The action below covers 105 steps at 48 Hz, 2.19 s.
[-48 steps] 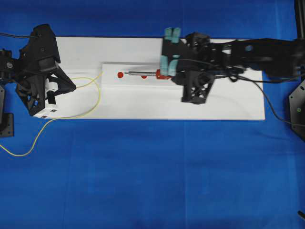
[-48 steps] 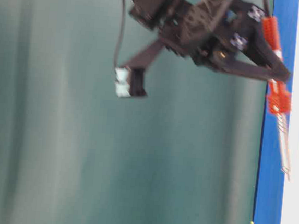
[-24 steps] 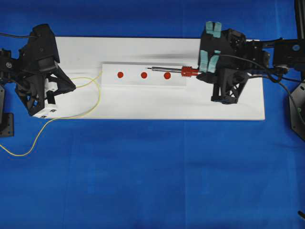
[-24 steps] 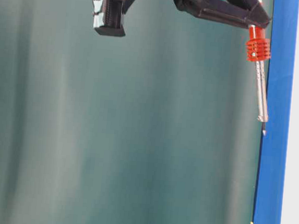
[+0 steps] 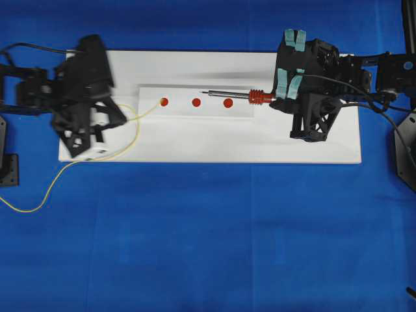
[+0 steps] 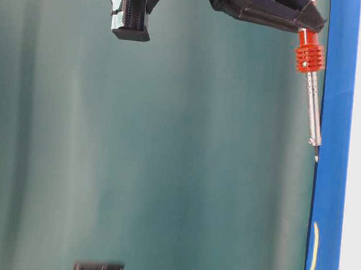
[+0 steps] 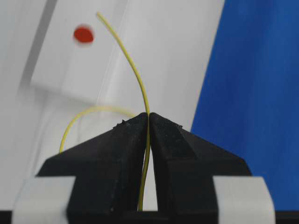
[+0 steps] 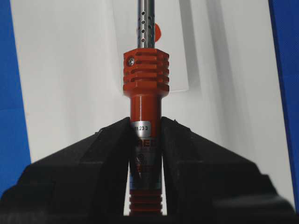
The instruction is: Touch the tip of the soldering iron to the tip of the solder at the mark.
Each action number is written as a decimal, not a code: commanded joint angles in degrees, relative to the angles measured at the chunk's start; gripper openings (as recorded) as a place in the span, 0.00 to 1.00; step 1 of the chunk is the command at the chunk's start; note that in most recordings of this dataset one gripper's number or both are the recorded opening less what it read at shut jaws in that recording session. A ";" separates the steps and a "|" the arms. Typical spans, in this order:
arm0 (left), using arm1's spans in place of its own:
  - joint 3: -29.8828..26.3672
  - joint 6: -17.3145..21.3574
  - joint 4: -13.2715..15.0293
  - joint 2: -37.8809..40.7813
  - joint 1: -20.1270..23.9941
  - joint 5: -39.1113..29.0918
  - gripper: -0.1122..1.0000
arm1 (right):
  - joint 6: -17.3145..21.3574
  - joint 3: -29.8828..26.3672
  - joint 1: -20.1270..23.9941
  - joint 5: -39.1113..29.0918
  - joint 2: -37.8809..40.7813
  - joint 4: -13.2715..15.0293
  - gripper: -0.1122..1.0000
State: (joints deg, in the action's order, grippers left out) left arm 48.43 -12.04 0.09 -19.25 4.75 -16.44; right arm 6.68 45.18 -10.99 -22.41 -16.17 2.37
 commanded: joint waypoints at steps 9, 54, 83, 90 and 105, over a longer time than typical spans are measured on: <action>-8.17 0.35 -0.09 10.90 -0.35 0.26 0.12 | 0.09 -0.44 0.00 0.62 -0.79 0.18 0.16; -10.46 0.35 -0.09 16.88 1.76 2.46 0.12 | 0.09 1.85 0.00 4.13 1.05 0.09 0.16; -10.55 0.44 -0.18 16.88 1.76 2.37 0.12 | 0.00 -1.67 0.00 4.04 8.00 0.18 0.16; -10.72 0.53 -0.09 16.88 1.76 2.37 0.12 | 0.00 -1.76 0.00 3.96 8.70 0.18 0.16; -11.25 0.53 -0.18 17.23 1.76 2.02 0.12 | 0.00 -1.76 0.00 4.13 8.88 0.18 0.16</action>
State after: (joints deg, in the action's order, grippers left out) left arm 38.58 -11.60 0.09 -1.58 6.33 -14.33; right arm 6.68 44.82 -10.99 -18.72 -6.77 2.46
